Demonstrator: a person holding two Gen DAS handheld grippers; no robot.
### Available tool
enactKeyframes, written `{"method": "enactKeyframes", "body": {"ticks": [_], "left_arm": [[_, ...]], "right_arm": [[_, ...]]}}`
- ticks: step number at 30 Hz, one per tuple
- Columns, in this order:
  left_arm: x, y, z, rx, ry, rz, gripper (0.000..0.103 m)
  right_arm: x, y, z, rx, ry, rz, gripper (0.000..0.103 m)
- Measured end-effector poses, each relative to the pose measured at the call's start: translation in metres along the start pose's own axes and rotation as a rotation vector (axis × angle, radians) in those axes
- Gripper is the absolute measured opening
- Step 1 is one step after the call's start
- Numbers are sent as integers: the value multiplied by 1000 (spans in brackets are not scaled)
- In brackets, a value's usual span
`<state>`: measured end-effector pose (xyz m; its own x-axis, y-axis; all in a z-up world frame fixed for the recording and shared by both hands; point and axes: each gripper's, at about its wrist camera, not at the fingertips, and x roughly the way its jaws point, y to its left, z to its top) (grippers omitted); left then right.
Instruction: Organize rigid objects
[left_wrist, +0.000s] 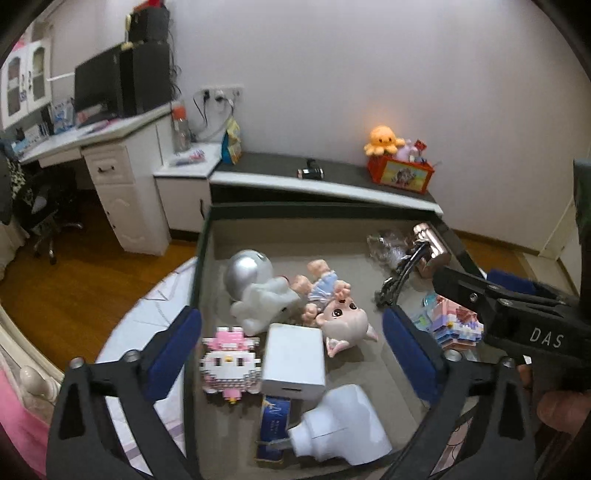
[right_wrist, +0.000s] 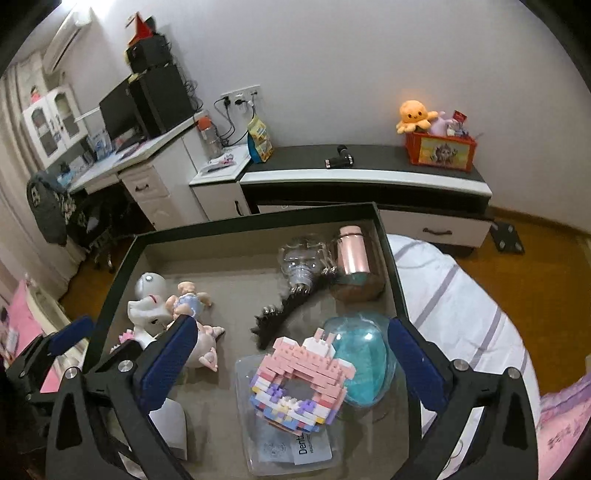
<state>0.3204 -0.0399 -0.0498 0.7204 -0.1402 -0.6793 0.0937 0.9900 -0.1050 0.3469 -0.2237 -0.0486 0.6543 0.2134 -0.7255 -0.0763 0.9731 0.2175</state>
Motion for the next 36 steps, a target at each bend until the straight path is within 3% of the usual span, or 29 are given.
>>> {"method": "enactKeyframes", "body": {"ticks": [8, 15, 24, 36], "left_arm": [[-47, 11, -12, -16, -63, -1, 103], [-109, 6, -36, 2, -134, -17, 103], [-184, -5, -91, 49, -184, -24, 103], [-254, 2, -152, -20, -231, 4, 103]], "right_arm": [[-63, 12, -19, -20, -118, -9, 103], [-136, 36, -55, -81, -231, -37, 103], [-201, 37, -122, -72, -280, -42, 103], [-259, 59, -191, -90, -371, -132, 103]]}}
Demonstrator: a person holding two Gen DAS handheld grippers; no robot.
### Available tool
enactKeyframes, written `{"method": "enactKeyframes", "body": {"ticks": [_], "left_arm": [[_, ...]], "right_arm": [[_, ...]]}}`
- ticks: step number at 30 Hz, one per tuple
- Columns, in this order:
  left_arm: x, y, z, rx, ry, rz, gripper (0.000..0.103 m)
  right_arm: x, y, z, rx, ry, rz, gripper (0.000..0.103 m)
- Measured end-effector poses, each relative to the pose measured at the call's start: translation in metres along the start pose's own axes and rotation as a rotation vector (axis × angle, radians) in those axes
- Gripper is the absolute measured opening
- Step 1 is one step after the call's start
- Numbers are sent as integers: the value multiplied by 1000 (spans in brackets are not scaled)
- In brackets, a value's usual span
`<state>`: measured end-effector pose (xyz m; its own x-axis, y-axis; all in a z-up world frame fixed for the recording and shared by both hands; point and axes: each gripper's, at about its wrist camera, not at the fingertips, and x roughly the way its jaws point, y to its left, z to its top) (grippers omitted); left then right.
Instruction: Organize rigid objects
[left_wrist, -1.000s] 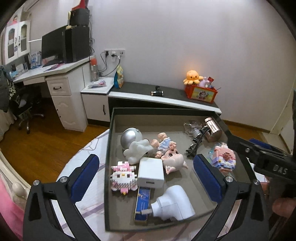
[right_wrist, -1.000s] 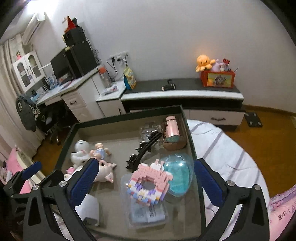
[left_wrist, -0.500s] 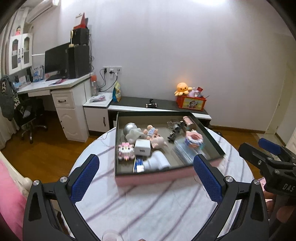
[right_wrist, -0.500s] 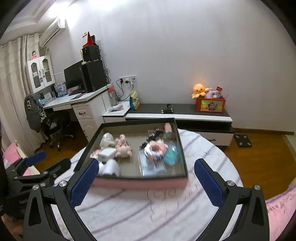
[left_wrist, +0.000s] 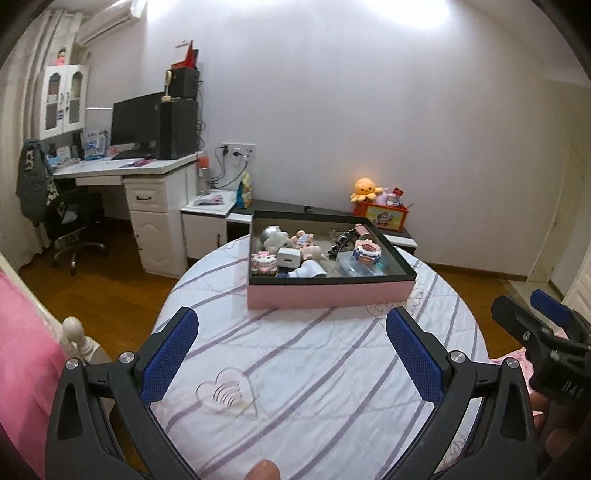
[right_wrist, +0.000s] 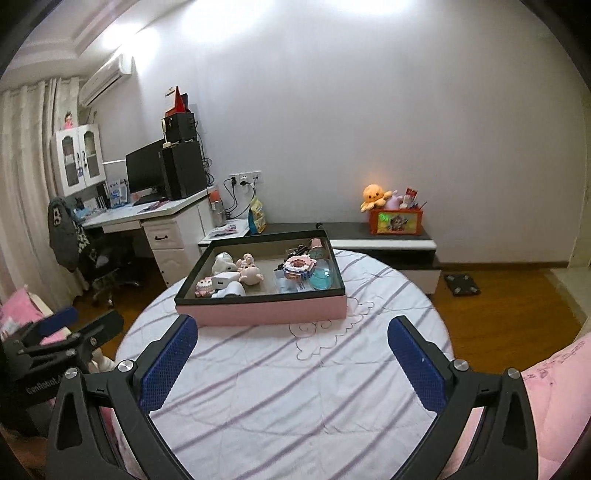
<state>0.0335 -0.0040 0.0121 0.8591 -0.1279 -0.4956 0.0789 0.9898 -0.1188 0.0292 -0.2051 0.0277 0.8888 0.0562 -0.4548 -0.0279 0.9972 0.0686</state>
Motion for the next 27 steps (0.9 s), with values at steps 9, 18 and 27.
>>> {"method": "enactKeyframes", "body": {"ticks": [9, 18, 27], "left_arm": [[-26, -4, -16, 22, -32, 32, 103], [-28, -6, -15, 49, -42, 67, 103], [-27, -6, -14, 39, -31, 35, 103]], "right_arm": [[-11, 17, -14, -33, 4, 21, 103], [-14, 10, -14, -14, -14, -8, 103], [-16, 7, -15, -3, -13, -25, 103]]}}
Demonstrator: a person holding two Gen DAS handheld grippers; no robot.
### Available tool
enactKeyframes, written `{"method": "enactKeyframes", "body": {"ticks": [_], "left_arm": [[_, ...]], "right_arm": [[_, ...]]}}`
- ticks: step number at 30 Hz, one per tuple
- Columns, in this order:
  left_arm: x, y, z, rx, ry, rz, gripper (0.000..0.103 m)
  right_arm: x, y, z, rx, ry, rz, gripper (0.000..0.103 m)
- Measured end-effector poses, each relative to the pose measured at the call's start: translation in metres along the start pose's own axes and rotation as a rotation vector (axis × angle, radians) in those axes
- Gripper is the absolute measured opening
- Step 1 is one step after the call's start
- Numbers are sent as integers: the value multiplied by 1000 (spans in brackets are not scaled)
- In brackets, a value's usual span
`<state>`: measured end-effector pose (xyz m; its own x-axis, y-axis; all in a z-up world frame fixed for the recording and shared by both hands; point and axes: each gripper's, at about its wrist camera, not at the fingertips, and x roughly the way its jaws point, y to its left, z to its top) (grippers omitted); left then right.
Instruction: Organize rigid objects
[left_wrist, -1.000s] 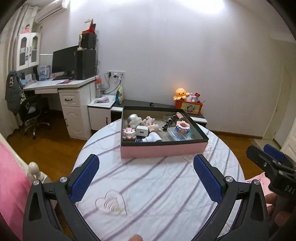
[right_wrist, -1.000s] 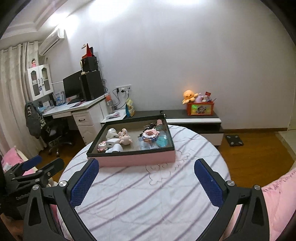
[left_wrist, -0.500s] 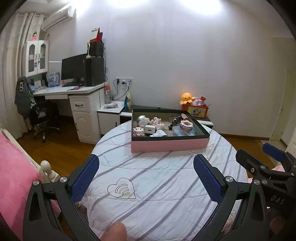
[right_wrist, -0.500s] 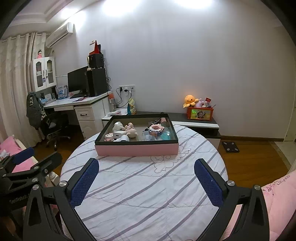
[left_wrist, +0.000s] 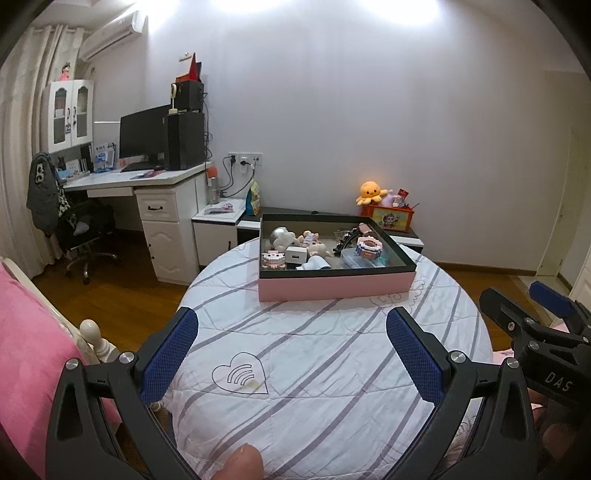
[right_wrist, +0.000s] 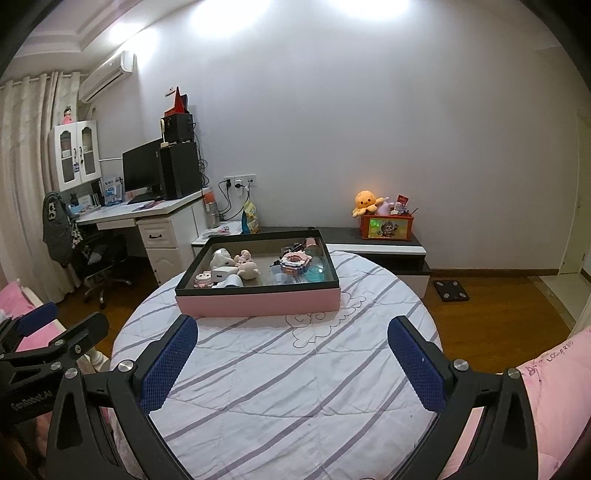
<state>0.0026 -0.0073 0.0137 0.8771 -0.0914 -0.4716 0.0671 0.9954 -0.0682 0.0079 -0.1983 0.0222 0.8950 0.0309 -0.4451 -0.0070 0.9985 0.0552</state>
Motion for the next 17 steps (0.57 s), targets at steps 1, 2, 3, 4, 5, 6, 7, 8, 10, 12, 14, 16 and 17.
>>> {"method": "enactKeyframes", "body": {"ticks": [1, 2, 3, 4, 5, 6, 7, 8, 10, 12, 14, 16, 17], "left_arm": [[0, 0, 0, 0, 1, -2, 103], [0, 0, 0, 0, 3, -5, 103], [1, 0, 0, -1, 4, -6, 103], [1, 0, 0, -2, 4, -5, 103], [1, 0, 0, -2, 4, -3, 103], [1, 0, 0, -4, 5, 0, 103], [2, 0, 0, -5, 5, 3, 103], [2, 0, 0, -5, 5, 4, 103], [2, 0, 0, -7, 3, 7, 103], [2, 1, 0, -11, 2, 3, 103], [1, 0, 0, -15, 0, -13, 103], [0, 1, 0, -24, -6, -27, 103], [0, 1, 0, -26, -7, -31, 103]], "right_arm": [[0, 0, 0, 0, 1, 0, 103], [0, 0, 0, -1, 1, -1, 103], [1, 1, 0, -2, 1, -1, 103], [1, 1, 0, -3, 2, -1, 103], [1, 1, 0, -3, 1, -1, 103], [1, 1, 0, -3, 2, -2, 103], [1, 1, 0, -3, 3, -2, 103], [1, 1, 0, -3, 3, -1, 103], [1, 1, 0, -2, 7, -2, 103], [3, 1, -1, 0, 11, -1, 103], [5, 0, -3, 0, 13, -1, 103], [6, 0, -4, -1, 17, -2, 103], [6, 0, -5, 0, 18, -2, 103]]}}
